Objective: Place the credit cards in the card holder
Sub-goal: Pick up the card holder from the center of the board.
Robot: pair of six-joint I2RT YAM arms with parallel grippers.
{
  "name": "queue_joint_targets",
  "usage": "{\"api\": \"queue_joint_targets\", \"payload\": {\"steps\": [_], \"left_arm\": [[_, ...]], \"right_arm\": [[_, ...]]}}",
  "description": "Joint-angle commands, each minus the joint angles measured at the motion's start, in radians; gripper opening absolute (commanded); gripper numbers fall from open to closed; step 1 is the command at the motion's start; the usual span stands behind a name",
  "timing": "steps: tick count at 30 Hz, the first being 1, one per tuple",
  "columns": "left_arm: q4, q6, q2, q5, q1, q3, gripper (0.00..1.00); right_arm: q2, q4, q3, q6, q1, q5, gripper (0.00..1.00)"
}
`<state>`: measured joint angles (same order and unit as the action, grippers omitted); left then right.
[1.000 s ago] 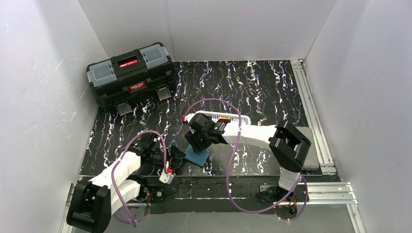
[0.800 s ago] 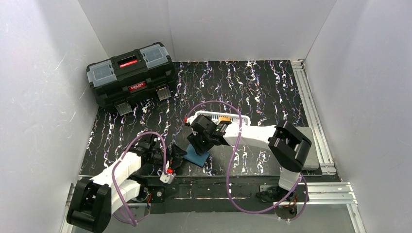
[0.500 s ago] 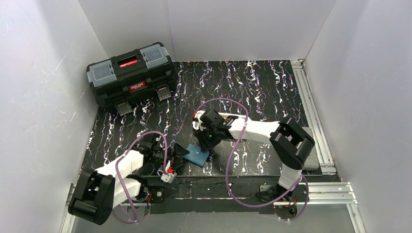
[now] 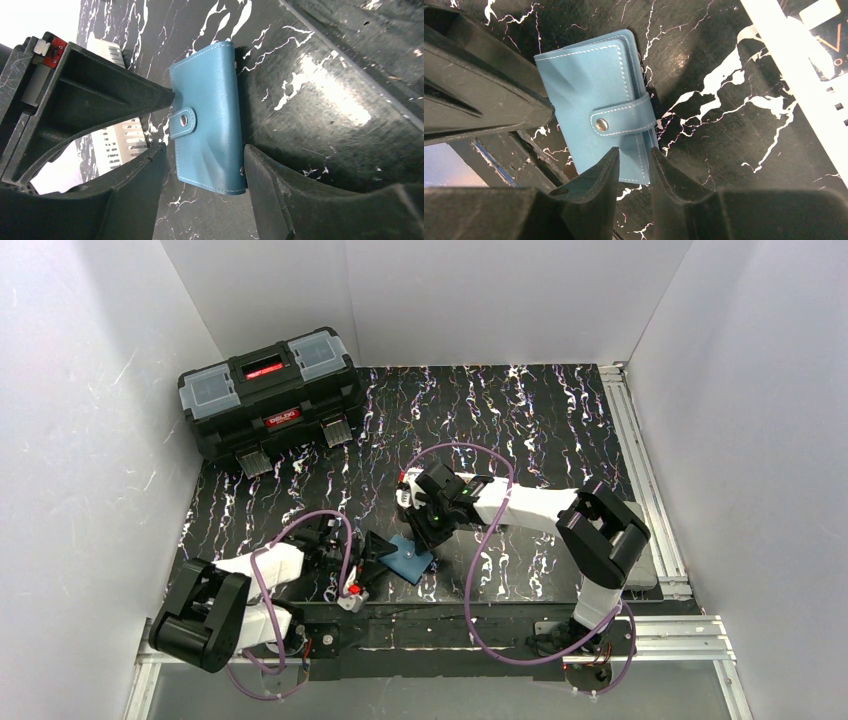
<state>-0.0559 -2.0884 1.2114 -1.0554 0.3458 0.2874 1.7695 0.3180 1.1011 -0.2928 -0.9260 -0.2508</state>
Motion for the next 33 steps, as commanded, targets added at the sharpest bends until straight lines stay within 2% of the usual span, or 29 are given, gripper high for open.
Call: {"api": "queue_joint_targets", "payload": {"steps": [1,5,7,13,17,24,26,28,30,33], "left_arm": [[0.088,-0.092,0.035,0.012,0.008,-0.038,0.55],[0.299,0.029,0.042,0.008,0.019,-0.078,0.47],[0.353,0.075,0.038,0.011,0.026,-0.086,0.45],[0.489,0.179,0.039,0.019,0.054,-0.105,0.45],[0.529,0.227,0.046,0.031,0.082,-0.103,0.45],[0.540,0.220,0.067,0.036,0.107,-0.102,0.45],[0.549,0.216,0.073,0.043,0.111,-0.104,0.36],[0.548,0.219,0.061,0.056,0.111,-0.108,0.21],[0.529,0.235,0.033,0.070,0.111,-0.105,0.10],[0.456,0.240,-0.031,0.085,0.111,-0.092,0.01]], "right_arm": [[-0.002,0.005,0.009,-0.007,-0.004,-0.026,0.33],[0.030,0.031,0.040,0.002,-0.010,-0.031,0.31],[0.040,0.037,0.049,0.005,-0.013,-0.031,0.31],[0.077,0.061,0.090,0.017,-0.024,-0.033,0.31],[0.102,0.070,0.115,0.023,-0.033,-0.031,0.30],[0.089,0.038,0.112,0.024,-0.034,-0.040,0.30],[0.082,0.045,0.107,0.025,-0.034,-0.041,0.30],[0.064,0.035,0.096,0.026,-0.033,-0.039,0.32],[0.042,0.027,0.083,0.026,-0.033,-0.030,0.39],[0.004,0.017,0.073,0.025,-0.028,-0.018,0.48]]}}
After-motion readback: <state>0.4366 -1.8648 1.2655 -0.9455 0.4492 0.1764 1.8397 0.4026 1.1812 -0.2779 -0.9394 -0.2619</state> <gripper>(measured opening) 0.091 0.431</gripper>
